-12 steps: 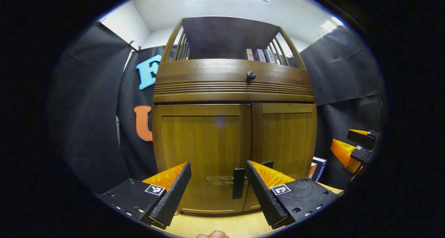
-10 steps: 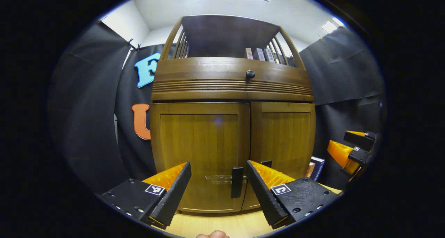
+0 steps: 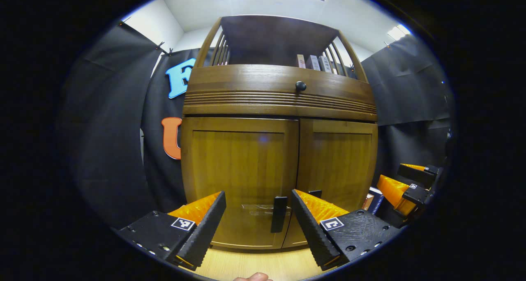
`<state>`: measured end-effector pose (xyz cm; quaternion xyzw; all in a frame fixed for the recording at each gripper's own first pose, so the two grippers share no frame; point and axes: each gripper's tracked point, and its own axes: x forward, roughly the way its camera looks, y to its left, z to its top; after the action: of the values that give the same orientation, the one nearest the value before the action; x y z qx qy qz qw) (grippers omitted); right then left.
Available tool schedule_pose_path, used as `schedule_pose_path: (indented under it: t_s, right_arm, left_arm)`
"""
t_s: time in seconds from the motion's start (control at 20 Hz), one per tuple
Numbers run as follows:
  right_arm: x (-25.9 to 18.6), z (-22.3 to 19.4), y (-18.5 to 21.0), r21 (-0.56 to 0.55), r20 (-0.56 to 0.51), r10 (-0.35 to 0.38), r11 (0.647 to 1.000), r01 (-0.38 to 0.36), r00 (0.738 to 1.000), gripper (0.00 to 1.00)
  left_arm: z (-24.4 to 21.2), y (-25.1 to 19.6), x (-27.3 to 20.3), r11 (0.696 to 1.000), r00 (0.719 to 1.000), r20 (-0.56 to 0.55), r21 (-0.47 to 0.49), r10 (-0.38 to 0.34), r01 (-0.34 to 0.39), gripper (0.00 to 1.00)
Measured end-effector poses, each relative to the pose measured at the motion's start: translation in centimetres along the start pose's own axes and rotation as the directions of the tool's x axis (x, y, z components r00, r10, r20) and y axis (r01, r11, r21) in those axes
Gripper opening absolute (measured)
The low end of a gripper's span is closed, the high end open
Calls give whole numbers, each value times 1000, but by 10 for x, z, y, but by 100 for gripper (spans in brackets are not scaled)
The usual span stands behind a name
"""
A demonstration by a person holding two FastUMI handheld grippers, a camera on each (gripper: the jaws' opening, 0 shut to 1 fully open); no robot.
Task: Open the right door of the double-door shoe cabinet with the right hand, and open the left door with the left hand.
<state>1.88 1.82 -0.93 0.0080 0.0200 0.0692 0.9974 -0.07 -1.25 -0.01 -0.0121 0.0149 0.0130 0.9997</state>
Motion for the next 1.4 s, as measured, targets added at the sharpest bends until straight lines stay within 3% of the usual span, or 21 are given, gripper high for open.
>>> schedule_pose_path:
  t_s: [0.2,0.9,1.15,1.2,1.25,1.4]
  right_arm:
    - [0,2,16,0,-2,36,999,-36,999,100]
    - [49,-57,82,54,-190,137,990,-129,972,100]
    - [76,-86,108,63,-266,163,986,-151,950,91]
    - [81,-93,110,65,-288,160,987,-148,944,90]
    - [86,-101,114,66,-305,160,987,-147,939,89]
    - [101,-112,119,58,-328,138,990,-126,934,83]
  left_arm:
    - [4,-4,0,1000,1000,20,4,6,-6,95]
    - [-9,37,-13,996,997,-8,28,83,-83,95]
    - [-12,54,-16,994,994,-12,24,104,-104,95]
    - [-13,57,-16,994,994,-15,23,108,-108,84]
    - [-14,60,-16,994,994,-16,24,110,-110,95]
    - [-17,70,-20,992,992,-24,29,124,-123,95]
